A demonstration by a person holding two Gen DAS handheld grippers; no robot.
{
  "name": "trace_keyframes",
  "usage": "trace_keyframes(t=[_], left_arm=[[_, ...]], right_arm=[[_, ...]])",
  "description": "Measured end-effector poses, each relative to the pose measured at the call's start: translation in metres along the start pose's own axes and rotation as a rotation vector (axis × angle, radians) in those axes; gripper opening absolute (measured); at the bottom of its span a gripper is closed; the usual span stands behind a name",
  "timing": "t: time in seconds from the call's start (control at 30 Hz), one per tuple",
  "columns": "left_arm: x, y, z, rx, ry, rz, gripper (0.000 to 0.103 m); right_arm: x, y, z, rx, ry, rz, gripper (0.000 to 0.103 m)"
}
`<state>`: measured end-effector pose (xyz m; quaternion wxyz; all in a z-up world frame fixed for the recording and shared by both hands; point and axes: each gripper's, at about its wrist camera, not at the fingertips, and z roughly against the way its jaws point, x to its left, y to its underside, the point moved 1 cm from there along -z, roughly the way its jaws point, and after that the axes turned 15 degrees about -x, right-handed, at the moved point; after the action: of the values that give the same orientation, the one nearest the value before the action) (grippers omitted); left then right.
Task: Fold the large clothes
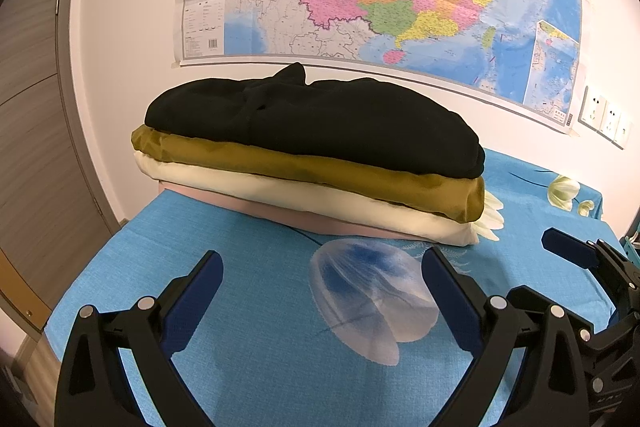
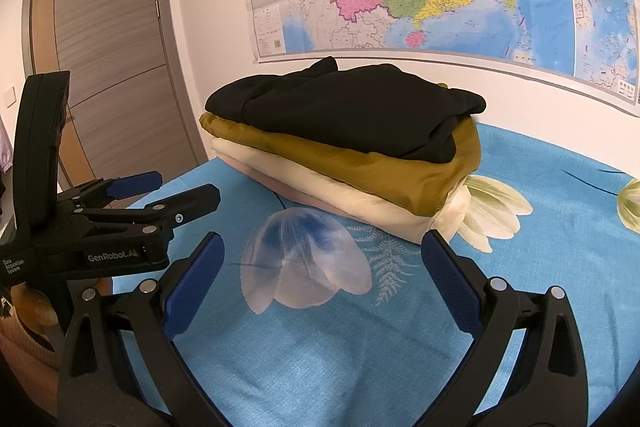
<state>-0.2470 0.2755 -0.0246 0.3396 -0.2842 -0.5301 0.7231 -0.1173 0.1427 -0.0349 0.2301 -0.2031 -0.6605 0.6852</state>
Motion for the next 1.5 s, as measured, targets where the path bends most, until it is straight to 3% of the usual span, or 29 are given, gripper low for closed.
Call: trace_keyframes(t=[1.5], left_arm=[[-0.0052, 0.0038, -0.0094, 0.02, 0.021, -0.003, 0.096]], right_arm=[[-0.0017, 0.0023, -0.0009, 0.001, 0.017, -0.015, 0.097]])
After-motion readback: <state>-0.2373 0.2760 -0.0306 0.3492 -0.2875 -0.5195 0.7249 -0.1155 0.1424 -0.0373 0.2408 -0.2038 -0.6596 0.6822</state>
